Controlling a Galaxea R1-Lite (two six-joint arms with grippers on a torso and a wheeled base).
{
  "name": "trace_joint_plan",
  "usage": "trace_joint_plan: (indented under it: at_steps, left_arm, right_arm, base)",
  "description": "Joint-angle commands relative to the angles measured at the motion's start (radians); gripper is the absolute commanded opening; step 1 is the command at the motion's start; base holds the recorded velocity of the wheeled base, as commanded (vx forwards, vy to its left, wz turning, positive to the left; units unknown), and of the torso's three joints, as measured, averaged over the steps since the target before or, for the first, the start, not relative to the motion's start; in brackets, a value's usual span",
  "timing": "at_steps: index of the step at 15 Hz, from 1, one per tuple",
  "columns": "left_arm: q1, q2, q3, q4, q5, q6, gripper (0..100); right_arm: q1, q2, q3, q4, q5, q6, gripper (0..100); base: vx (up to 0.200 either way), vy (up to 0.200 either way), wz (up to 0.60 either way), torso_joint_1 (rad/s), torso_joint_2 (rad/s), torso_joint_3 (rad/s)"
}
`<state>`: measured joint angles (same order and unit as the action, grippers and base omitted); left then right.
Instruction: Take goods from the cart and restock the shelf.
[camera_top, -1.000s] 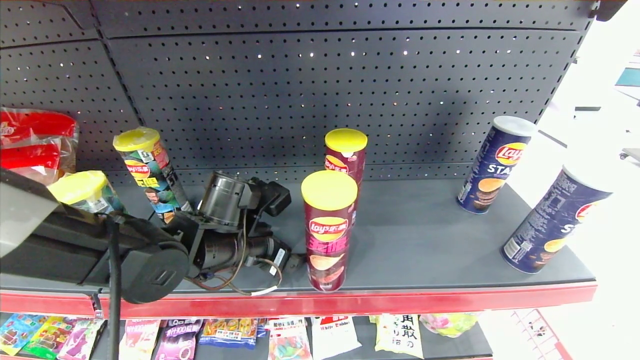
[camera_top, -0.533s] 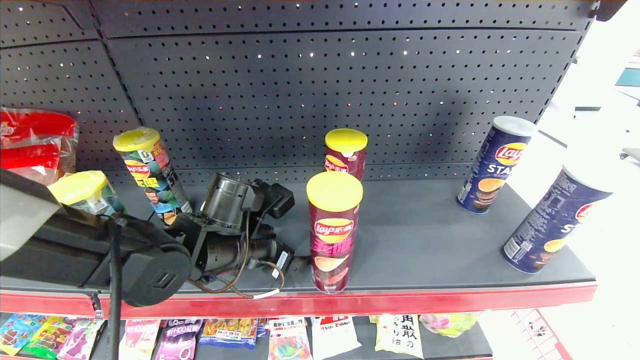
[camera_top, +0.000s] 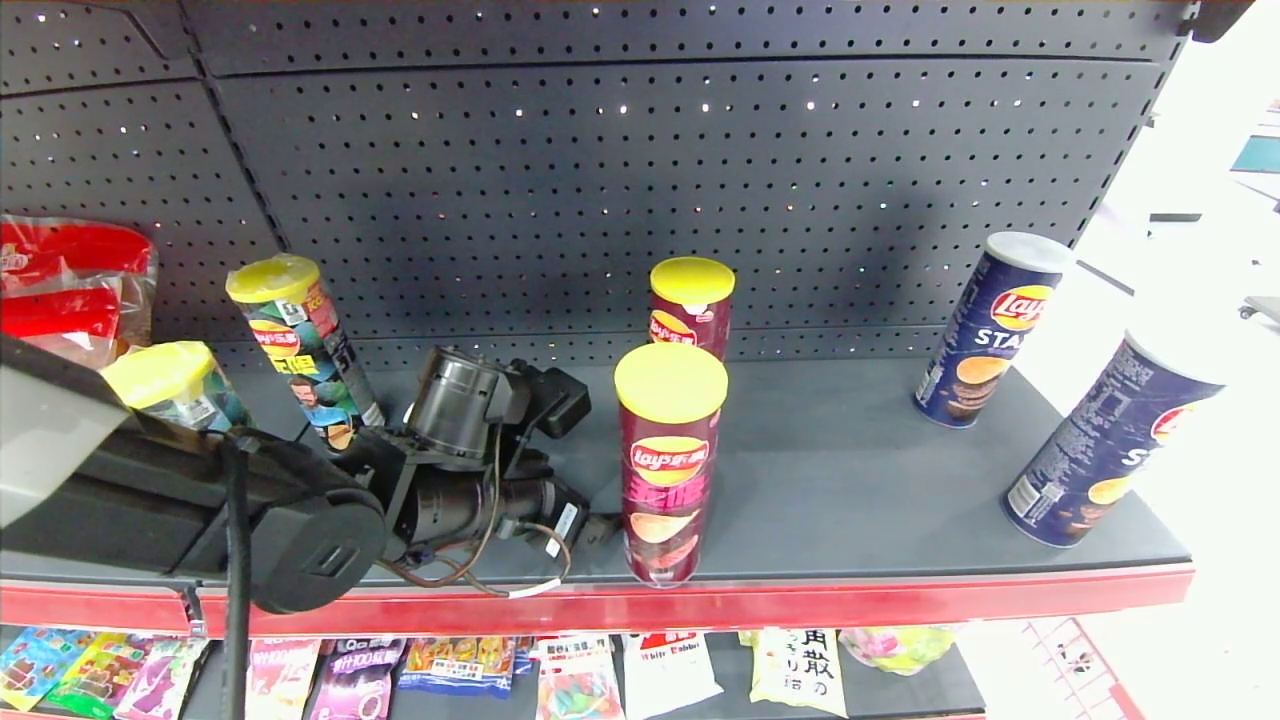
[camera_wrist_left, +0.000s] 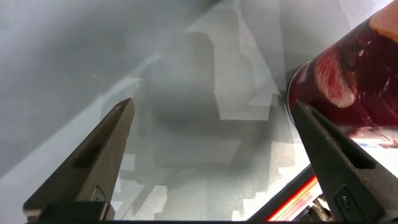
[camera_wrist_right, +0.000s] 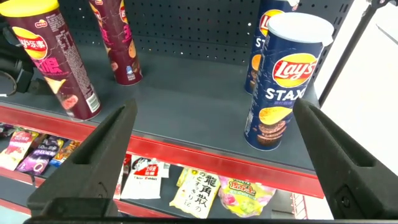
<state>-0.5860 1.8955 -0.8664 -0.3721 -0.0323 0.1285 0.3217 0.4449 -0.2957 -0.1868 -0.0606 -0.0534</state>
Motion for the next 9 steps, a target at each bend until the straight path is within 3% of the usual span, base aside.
trace_joint_plan:
  at_steps: [1, 9]
  left_arm:
    - [0.0, -0.001, 0.0, -0.002, 0.0, 0.0, 100]
    - [-0.002, -0.009, 0.007, -0.002, 0.002, -0.001, 100]
  right_arm:
    - [0.0, 0.003, 0.001, 0.0, -0.001, 0.0, 100]
    - [0.0, 0.001, 0.013, 0.0, 0.001, 0.0, 100]
  base:
    - [0.0, 0.0, 0.0, 0.0, 0.0, 0.0]
    - [0.0, 0.0, 0.0, 0.0, 0.0, 0.0]
